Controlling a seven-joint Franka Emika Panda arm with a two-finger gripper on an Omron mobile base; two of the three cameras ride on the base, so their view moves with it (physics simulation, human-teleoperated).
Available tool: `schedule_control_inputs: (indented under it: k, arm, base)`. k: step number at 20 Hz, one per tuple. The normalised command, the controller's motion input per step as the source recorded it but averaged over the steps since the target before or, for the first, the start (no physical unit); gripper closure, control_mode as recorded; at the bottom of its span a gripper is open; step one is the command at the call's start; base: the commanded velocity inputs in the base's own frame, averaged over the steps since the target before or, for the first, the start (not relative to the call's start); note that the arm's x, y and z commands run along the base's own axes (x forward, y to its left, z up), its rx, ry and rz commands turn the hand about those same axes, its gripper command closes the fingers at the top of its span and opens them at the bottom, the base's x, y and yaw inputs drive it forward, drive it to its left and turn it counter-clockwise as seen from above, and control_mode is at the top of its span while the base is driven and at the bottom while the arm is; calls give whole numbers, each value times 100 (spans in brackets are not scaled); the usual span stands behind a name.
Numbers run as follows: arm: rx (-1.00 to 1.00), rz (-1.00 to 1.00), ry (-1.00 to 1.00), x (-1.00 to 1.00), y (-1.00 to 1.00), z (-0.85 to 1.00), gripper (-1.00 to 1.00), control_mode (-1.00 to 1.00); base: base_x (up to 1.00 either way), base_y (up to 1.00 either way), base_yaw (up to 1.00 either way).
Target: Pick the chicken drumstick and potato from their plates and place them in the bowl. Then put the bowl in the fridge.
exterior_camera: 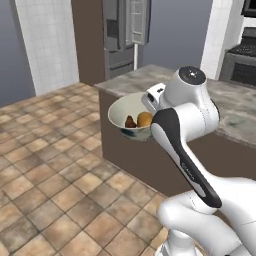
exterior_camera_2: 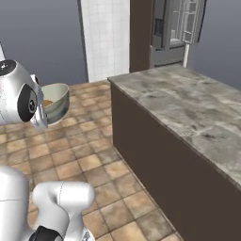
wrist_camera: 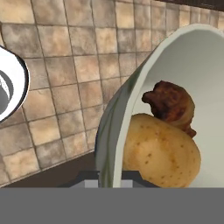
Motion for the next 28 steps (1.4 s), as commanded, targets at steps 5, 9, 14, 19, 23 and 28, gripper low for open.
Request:
schedule_control_inputs:
  k: [5,9,14,19,23,28]
  arm:
    - [0,0,0,0,0,0,100,100]
    - [0,0,0,0,0,0,100,100]
    - [0,0,0,0,0,0,100,100]
    - [0,0,0,0,0,0,100,100]
    - [0,0,0,0,0,0,100,100]
    - [0,0,0,0,0,0,100,100]
  base:
    - [94,33,5]
    - [94,35,1]
    - [94,36,0]
    - [94,38,0]
    - [93,39,0]
    - [91,38,-6]
